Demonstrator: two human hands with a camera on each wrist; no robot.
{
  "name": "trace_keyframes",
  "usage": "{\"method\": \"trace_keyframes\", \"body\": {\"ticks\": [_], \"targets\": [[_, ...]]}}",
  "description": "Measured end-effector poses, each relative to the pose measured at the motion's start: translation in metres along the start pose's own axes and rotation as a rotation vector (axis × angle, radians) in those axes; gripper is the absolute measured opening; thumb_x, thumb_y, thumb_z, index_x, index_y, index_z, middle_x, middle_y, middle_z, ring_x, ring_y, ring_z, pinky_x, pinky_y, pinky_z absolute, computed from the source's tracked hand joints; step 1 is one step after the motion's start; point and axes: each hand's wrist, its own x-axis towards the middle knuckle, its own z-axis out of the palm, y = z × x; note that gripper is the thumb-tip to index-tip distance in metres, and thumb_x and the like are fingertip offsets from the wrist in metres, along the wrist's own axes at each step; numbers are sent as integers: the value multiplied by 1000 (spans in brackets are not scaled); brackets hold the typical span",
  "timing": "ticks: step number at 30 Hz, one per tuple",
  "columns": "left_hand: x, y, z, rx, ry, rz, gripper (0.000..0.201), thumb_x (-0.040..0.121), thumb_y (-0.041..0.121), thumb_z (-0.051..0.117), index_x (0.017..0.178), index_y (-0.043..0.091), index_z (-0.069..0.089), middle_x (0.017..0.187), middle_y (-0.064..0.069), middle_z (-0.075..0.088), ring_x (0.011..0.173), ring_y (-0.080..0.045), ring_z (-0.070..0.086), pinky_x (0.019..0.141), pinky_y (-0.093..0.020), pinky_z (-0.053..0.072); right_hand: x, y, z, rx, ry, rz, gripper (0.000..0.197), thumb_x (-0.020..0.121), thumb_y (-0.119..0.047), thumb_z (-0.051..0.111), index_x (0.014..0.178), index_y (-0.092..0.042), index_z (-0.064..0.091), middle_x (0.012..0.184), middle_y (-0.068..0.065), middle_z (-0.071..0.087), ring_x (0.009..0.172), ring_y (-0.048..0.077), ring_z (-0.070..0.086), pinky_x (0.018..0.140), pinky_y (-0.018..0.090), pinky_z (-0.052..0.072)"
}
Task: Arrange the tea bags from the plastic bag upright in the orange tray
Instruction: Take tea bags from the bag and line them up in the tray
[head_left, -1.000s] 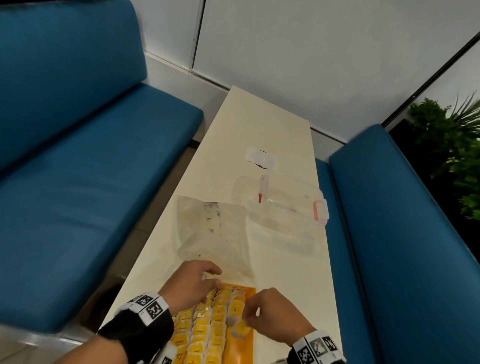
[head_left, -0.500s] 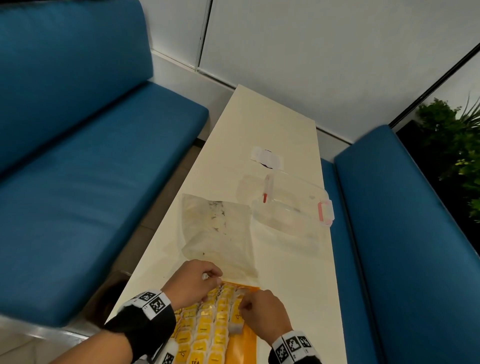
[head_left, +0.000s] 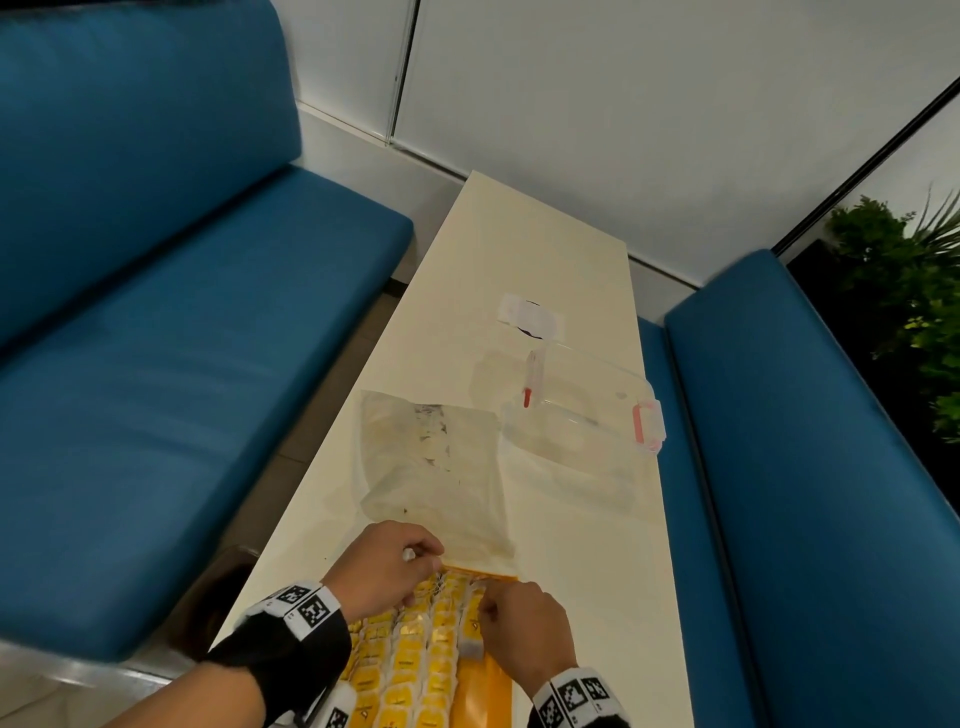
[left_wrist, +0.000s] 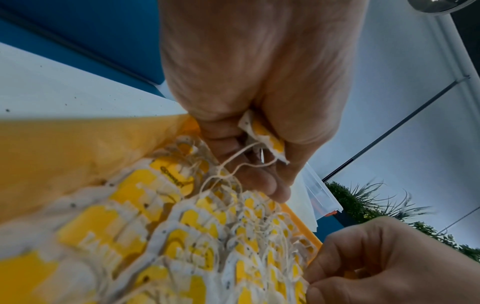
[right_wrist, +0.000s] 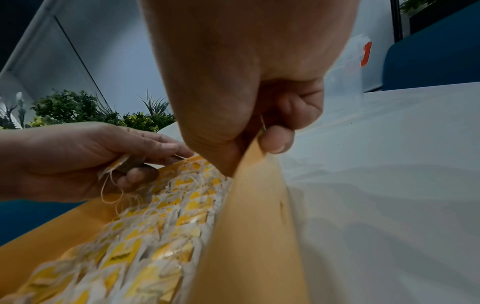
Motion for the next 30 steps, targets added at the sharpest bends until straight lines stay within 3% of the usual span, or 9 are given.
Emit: {"method": "trace_keyframes", "body": {"ticks": [3, 7, 11, 14, 17, 21, 26, 28, 30], "targets": [[0, 1, 0, -53, 6, 6, 11, 94, 28, 69, 103, 26, 76, 99, 12, 73, 54, -17, 70, 60, -29, 59, 1, 0, -2, -4, -15, -13, 26, 92, -30, 44, 103, -23, 66, 102, -1, 70, 93, 23, 67, 72, 30, 49], [-1, 10, -7, -365, 64, -54, 13, 96, 25, 68, 94, 19, 79, 88, -3, 74, 55, -17, 60, 56, -31, 53, 0, 5, -7, 50, -2, -53, 34, 91, -38, 49, 122, -35, 61, 119, -11, 65, 108, 16, 63, 86, 31, 49], [-2, 23, -20, -794, -25, -213, 40, 99, 43, 58, 107, 9, 77, 81, -6, 62, 60, -16, 49, 54, -26, 40, -2, 2, -18, -3, 203, -103, 31, 82, -46, 58, 112, -38, 65, 105, -13, 62, 99, 16, 63, 78, 37, 48], [-1, 30, -20, -947, -83, -288, 56, 100, 52, 49, 113, 4, 74, 73, -4, 55, 61, -15, 49, 60, -30, 40, -3, -12, -32, 213, 339, -215, 31, 82, -41, 63, 112, -36, 65, 104, -15, 58, 99, 8, 57, 82, 27, 47], [0, 37, -16, -1024, -121, -314, 61, 99, 57, 46, 114, 4, 73, 81, -10, 56, 72, -23, 54, 70, -35, 44, -8, -37, -57, 603, 250, -302, 35, 83, -31, 69, 116, -36, 62, 103, -17, 59, 89, 3, 58, 78, 13, 45], [1, 39, -13, -1081, -134, -334, 60, 99, 56, 48, 116, 3, 71, 97, -17, 56, 90, -32, 56, 79, -41, 46, -8, -53, -61, 654, 194, -455, 47, 81, -17, 67, 121, -40, 59, 108, -20, 56, 86, 6, 59, 79, 18, 49], [-3, 44, -15, -1096, -76, -269, 46, 103, 39, 45, 122, 4, 69, 85, -8, 53, 75, -23, 55, 70, -37, 45, -6, -57, -61, 896, 122, -168, 40, 77, -30, 71, 113, -39, 57, 106, -14, 59, 84, 8, 65, 66, 15, 48], [-3, 44, -16, -1063, -47, -224, 39, 101, 31, 46, 120, 6, 70, 79, -6, 42, 69, -21, 46, 66, -35, 41, -2, -57, -62, 1006, 79, -21, 36, 78, -37, 76, 109, -33, 57, 96, -5, 66, 75, 11, 69, 62, 19, 49], [-3, 42, -16, -1040, -58, -185, 37, 101, 25, 44, 122, 7, 69, 78, -6, 42, 70, -21, 47, 67, -35, 40, 0, -58, -64, 1110, 29, 58, 31, 82, -27, 77, 107, -21, 59, 83, -1, 69, 68, 14, 71, 56, 23, 47]]}}
